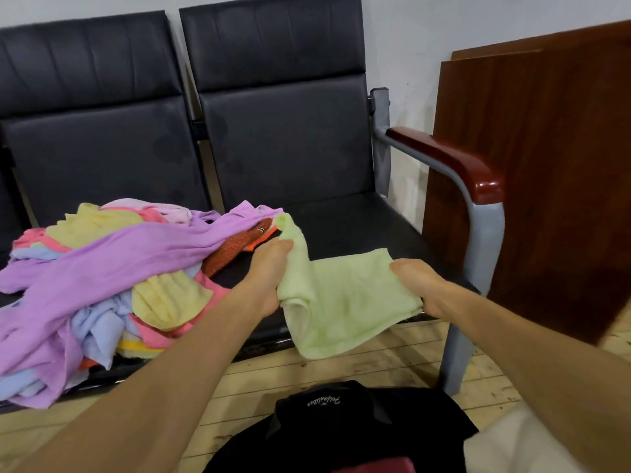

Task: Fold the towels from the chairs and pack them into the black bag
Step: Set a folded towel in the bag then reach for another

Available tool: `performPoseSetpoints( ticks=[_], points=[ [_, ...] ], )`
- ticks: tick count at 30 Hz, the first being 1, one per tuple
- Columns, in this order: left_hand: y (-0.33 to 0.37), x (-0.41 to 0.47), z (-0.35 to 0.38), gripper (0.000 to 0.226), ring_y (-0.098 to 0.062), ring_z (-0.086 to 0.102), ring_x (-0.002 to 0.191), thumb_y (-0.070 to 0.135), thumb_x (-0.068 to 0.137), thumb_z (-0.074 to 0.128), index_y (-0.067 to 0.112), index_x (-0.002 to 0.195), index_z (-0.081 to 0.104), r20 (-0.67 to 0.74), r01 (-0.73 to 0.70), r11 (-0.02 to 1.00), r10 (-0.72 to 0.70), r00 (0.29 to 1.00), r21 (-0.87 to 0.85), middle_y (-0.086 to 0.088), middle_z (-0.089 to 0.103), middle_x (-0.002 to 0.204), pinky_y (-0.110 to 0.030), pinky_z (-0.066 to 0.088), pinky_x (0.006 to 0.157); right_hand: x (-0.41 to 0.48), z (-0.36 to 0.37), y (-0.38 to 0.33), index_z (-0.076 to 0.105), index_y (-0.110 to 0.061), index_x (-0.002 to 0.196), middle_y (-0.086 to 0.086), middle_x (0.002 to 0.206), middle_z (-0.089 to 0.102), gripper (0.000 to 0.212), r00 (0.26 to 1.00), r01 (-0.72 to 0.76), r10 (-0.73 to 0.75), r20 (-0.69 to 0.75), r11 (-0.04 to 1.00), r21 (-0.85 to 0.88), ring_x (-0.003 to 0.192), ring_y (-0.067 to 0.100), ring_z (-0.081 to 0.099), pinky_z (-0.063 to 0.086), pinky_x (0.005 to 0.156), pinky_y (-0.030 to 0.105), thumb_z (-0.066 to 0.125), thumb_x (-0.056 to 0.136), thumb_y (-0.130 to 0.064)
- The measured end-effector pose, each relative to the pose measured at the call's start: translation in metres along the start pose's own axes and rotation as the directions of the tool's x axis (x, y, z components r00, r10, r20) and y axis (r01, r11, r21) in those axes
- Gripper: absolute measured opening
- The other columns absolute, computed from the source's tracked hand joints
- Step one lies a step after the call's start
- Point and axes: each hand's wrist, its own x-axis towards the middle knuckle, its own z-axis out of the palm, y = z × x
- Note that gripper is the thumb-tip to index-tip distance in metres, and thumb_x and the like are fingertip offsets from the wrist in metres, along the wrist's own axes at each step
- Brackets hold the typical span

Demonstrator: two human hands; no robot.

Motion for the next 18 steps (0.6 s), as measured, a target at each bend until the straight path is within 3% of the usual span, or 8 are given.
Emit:
performPoseSetpoints(
  ticks=[2,4,6,9,12,15,18],
  points=[
    [-0.003,0.005,0.021,0.012,-0.027,0.06,0.084,0.017,0.094,0.05,0.015,0.105,0.056,0.022,0.036,0.998,-0.037,0.999,0.049,-0.012,0.06,0.094,-0.039,0.051,0.078,-0.005,0.002,-0.002,0.062,-0.014,0.111,0.013,0.104,0.067,0.031,1.0,-0.005,0.005,-0.001,1.0,0.018,0.097,0.03,0.065,0.051,0.087,0.039,0.047,0.097,-0.038],
    [-0.006,0.007,0.041,0.03,-0.028,0.063,0.084,0.021,0.092,0.053,0.013,0.121,0.052,0.048,0.079,0.991,-0.084,0.995,0.105,-0.013,0.062,0.101,-0.038,0.053,0.073,-0.005,0.002,-0.002,0.061,-0.013,0.112,0.012,0.104,0.066,0.034,1.0,-0.007,0.007,0.004,1.0,0.027,0.097,0.028,0.065,0.051,0.085,0.038,0.044,0.1,-0.04],
    [-0.012,0.01,0.058,0.034,-0.028,0.064,0.086,0.024,0.091,0.053,0.014,0.123,0.052,0.062,0.118,0.978,-0.13,0.99,0.173,-0.013,0.063,0.105,-0.034,0.054,0.071,-0.003,0.001,-0.002,0.06,-0.012,0.113,0.011,0.104,0.066,0.037,1.0,-0.003,0.002,0.02,0.999,0.043,0.097,0.027,0.065,0.051,0.083,0.035,0.041,0.101,-0.041],
    [-0.025,0.003,0.078,0.01,-0.023,0.061,0.079,0.022,0.095,0.049,0.015,0.092,0.057,0.095,0.133,0.95,-0.166,0.982,0.281,-0.009,0.063,0.09,-0.029,0.049,0.069,-0.001,-0.001,-0.001,0.059,-0.012,0.117,0.01,0.106,0.066,0.04,0.999,-0.006,0.003,0.05,0.998,0.061,0.099,0.026,0.065,0.052,0.092,0.037,0.039,0.102,-0.043],
    [-0.041,0.003,0.089,0.019,-0.022,0.058,0.077,0.02,0.096,0.046,0.018,0.079,0.056,0.163,0.055,0.915,-0.13,0.978,0.399,-0.007,0.06,0.086,-0.03,0.046,0.071,-0.001,-0.003,-0.001,0.058,-0.012,0.123,0.01,0.111,0.065,0.045,0.998,0.014,-0.015,0.062,1.0,0.007,0.103,0.026,0.062,0.05,0.096,0.04,0.035,0.102,-0.044],
    [-0.046,0.002,0.092,0.023,-0.023,0.061,0.087,0.029,0.1,0.043,0.019,0.088,0.06,0.234,0.035,0.9,-0.151,0.96,0.434,-0.005,0.064,0.092,-0.033,0.048,0.085,0.0,-0.002,0.0,0.058,-0.01,0.125,0.01,0.115,0.063,0.048,0.997,0.071,-0.068,0.036,0.993,-0.091,0.106,0.025,0.061,0.048,0.098,0.04,0.032,0.103,-0.044],
    [-0.042,-0.003,0.081,0.022,-0.023,0.062,0.094,0.03,0.101,0.042,0.019,0.108,0.059,0.334,-0.006,0.898,-0.158,0.929,0.44,-0.006,0.064,0.097,-0.033,0.048,0.088,-0.002,0.001,0.001,0.061,-0.008,0.119,0.011,0.111,0.065,0.054,0.992,0.122,-0.118,0.035,0.98,-0.158,0.104,0.025,0.061,0.048,0.088,0.036,0.027,0.103,-0.047]
  ],
)
